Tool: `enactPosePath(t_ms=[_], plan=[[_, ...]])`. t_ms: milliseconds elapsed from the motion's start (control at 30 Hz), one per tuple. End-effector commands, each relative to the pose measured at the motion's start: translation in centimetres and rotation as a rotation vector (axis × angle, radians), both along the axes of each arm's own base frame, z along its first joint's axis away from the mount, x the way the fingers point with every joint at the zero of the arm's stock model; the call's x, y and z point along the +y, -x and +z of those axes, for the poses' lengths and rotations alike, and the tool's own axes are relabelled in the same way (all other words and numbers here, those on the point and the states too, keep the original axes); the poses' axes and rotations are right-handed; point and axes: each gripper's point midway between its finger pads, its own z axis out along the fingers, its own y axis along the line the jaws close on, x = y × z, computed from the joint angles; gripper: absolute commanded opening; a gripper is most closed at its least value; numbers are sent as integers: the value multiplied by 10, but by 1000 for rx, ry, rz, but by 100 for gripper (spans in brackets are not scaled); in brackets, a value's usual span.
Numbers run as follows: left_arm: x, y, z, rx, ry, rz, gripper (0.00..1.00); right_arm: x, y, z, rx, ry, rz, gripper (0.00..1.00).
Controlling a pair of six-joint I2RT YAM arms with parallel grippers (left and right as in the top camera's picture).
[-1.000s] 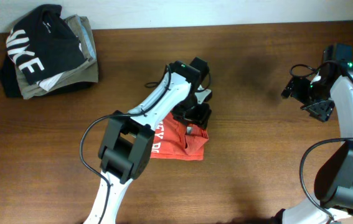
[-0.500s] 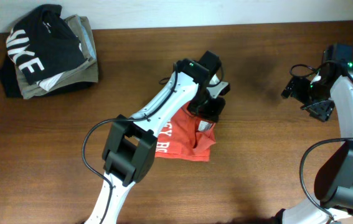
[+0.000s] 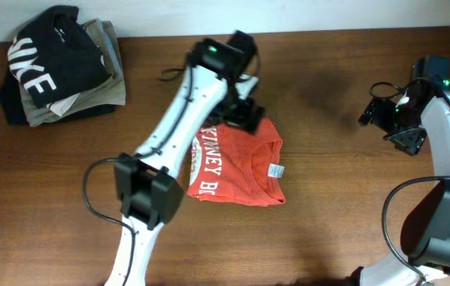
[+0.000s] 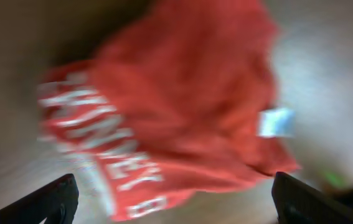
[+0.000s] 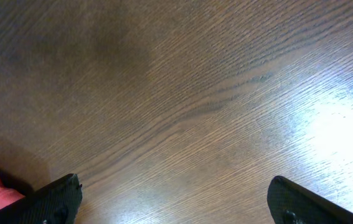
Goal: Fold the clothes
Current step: 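Grasp the folded orange bundle with the left gripper and lift it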
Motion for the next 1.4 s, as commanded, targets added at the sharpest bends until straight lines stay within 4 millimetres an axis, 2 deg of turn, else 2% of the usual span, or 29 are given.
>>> enactPosePath(t_ms=[0,67,100,133,200,300,433,600,633,700,733,900,1067,1100,1167,1233,1333,1367], plan=[[74,-30,-3,2,-94,179,99,-1,-2,5,-15,5,6,99],[118,-37,-9,50,-110,275,99,-1,-2,5,-15,5,6,99],[131,-38,-14,85,-76,290,99,-1,-2,5,-15,5,6,99],[129,-36,-18,120,-3,260,99,-1,-2,5,-15,5,6,99],[108,-21,-24,219,307,90,99,-1,-2,5,-15,5,6,99],[93,5,-48,322,516,1,99,-1,-2,5,-15,5,6,99],[89,31,-92,414,546,29,99,-1,-2,5,-15,5,6,99],[86,47,-112,463,551,57,99,-1,-2,5,-15,5,6,99],[82,52,-118,476,548,62,95,-1,-2,5,-15,5,6,99],[72,54,-129,480,528,89,77,-1,-2,5,-15,5,6,99],[63,51,-137,460,518,106,71,-1,-2,5,-15,5,6,99],[41,24,-153,364,482,178,71,-1,-2,5,-15,5,6,99],[32,-1,-156,297,499,260,63,-1,-2,5,-15,5,6,99],[32,-1,-156,294,500,258,58,-1,-2,5,-15,5,6,99],[30,-1,-156,295,499,254,43,-1,-2,5,-15,5,6,99],[28,2,-157,292,483,243,16,-1,-2,5,-15,5,6,99],[13,11,-158,298,471,203,13,-1,-2,5,-15,5,6,99],[9,13,-158,297,470,191,9,-1,-2,5,-15,5,6,99]])
